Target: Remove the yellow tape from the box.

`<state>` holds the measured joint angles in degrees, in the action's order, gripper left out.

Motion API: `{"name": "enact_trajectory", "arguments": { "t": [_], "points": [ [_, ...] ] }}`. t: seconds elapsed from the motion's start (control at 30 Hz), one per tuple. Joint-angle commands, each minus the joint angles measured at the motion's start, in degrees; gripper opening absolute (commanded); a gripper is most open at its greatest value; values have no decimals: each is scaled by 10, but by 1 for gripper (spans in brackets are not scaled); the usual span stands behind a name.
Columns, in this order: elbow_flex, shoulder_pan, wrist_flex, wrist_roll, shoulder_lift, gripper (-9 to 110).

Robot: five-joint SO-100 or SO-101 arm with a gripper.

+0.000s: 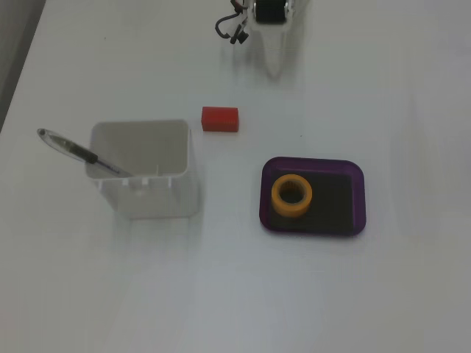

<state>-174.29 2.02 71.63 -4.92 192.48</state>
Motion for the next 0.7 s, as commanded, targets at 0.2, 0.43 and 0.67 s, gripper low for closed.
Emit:
{"name": "enact_trajectory", "arguments": {
  "t": [0.2,0.43,0.67],
  "points": [
    [-4,-10,-8,-1,41,0],
    [-5,-10,-11,-1,41,0],
    [13,-9,-91,4,41,0]
  ]
}}
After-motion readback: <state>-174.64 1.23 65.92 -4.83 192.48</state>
